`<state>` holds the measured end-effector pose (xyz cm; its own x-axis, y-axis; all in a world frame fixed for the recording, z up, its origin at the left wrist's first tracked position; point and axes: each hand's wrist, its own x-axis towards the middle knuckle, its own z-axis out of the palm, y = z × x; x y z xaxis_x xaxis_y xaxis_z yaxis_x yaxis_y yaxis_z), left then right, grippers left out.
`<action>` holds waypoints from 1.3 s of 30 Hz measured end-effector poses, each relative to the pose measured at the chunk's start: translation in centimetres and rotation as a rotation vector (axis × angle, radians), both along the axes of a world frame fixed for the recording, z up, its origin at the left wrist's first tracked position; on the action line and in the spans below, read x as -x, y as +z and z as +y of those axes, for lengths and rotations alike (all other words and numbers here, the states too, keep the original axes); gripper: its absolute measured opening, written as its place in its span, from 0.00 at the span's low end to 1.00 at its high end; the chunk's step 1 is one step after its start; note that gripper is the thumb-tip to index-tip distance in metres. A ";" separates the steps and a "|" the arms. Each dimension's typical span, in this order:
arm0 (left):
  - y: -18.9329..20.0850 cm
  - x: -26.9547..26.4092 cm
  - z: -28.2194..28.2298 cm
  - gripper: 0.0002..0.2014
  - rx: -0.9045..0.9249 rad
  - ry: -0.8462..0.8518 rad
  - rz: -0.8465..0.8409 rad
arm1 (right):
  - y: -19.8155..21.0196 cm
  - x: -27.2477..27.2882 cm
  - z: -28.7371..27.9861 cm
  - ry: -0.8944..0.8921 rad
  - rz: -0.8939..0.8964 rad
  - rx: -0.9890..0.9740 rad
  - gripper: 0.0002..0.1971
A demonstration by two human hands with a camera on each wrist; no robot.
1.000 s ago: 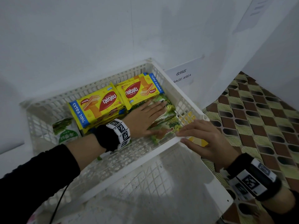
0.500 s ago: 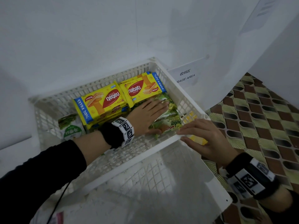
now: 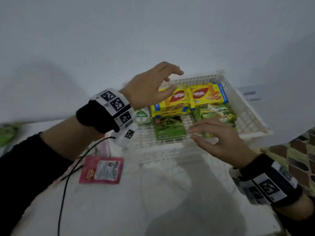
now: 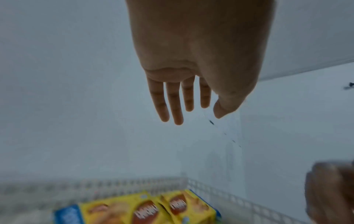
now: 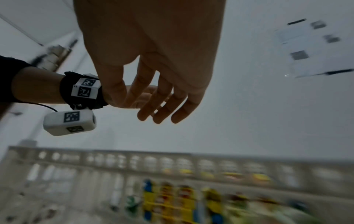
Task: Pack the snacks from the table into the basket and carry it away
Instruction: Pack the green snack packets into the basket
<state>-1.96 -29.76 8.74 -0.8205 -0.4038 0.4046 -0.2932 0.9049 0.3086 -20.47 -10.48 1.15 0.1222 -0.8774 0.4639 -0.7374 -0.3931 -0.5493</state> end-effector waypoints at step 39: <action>-15.5 -49.3 0.7 0.35 -0.209 0.326 -0.624 | -10.1 -39.6 -13.4 -0.086 0.494 -0.496 0.19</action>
<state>47.39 -29.04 -6.71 -0.6978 -0.6845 -0.2108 -0.7152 0.6822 0.1523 19.14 -23.84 -8.91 0.1364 -0.9870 -0.0848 -0.9638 -0.1124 -0.2419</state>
